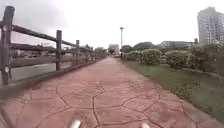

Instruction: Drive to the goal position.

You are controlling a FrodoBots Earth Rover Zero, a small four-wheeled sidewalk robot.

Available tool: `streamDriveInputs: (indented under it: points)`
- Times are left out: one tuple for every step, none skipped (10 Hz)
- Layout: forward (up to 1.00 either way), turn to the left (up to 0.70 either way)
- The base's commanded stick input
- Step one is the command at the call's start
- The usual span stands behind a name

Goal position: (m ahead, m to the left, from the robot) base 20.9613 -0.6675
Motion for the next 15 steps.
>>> streamDriveInputs:
  points:
    - [0.7,0.0]
    - [0.7,0.0]
    - [0.7,0.0]
    - [0.7,0.02]
    - [0.7,0.07]
    - [0.7,0.12]
    - [0.7,0.23]
    - [0.7,0.0]
    - [0.7,0.0]
    - [0.7,0.0]
    - [0.7,0.0]
    - [0.7,0.0]
    - [0.7,0.0]
    - [0.7,0.0]
    - [0.7,0.0]
